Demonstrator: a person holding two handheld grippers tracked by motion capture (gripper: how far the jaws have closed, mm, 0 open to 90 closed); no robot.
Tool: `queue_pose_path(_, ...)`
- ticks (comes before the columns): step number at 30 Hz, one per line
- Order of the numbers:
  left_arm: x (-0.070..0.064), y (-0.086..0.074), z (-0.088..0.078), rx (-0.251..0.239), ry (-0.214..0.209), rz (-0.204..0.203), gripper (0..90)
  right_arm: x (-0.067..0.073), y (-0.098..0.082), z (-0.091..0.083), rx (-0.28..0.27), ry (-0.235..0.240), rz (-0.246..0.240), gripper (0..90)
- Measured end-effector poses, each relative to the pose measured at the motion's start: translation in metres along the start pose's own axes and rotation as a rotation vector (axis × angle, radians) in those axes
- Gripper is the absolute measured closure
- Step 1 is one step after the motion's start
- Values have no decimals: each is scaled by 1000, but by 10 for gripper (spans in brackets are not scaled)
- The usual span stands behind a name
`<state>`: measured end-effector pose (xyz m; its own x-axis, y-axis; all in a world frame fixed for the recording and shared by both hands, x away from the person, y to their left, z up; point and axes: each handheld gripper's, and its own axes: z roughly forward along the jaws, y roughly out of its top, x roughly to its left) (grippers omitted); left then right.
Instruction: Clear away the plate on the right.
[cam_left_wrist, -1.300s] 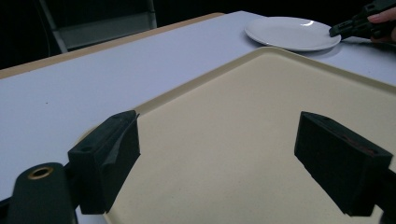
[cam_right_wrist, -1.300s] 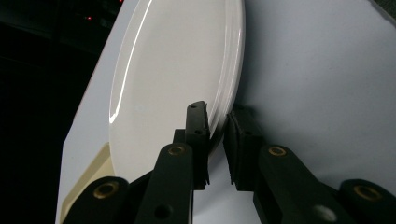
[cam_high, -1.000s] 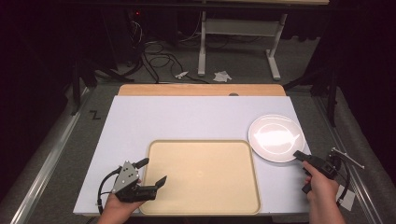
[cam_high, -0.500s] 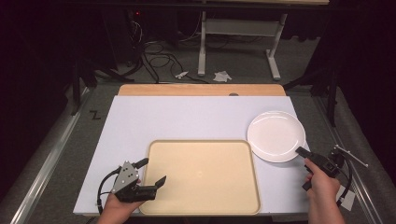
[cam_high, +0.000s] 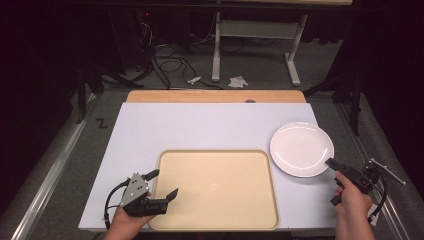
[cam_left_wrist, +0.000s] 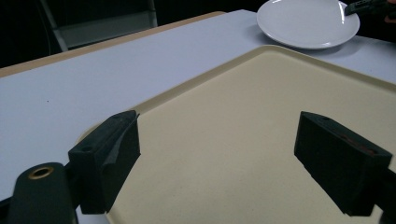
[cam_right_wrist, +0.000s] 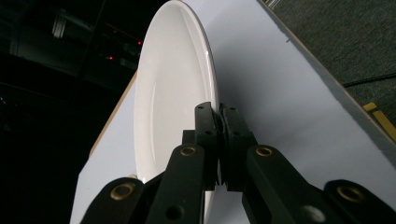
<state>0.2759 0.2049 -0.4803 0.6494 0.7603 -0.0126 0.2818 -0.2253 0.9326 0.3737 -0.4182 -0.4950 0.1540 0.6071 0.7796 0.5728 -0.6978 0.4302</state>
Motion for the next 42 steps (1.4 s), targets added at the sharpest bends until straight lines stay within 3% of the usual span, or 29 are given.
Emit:
queue_pose_path(5, 0, 0, 0, 0, -2, -2, 148, 0, 2, -5, -7, 30, -3, 894)
queue_pose_path(8, 0, 0, -1, -4, -1, -4, 148, 5, 3, -9, -6, 72, -3, 894)
queue_pose_path(18, 2, 1, -3, -27, 12, -8, 147, 17, -1, -7, 16, 126, -30, 894)
queue_pose_path(30, 2, 3, -7, -62, 27, -13, 117, 21, -4, -7, 23, 137, -38, 893)
queue_pose_path(36, 3, 4, -9, -93, 31, -13, 5, 23, -5, -6, 30, 155, -41, 892)
queue_pose_path(42, 3, 5, -11, -118, 45, -16, 1, 31, -8, -4, 53, 175, -58, 892)
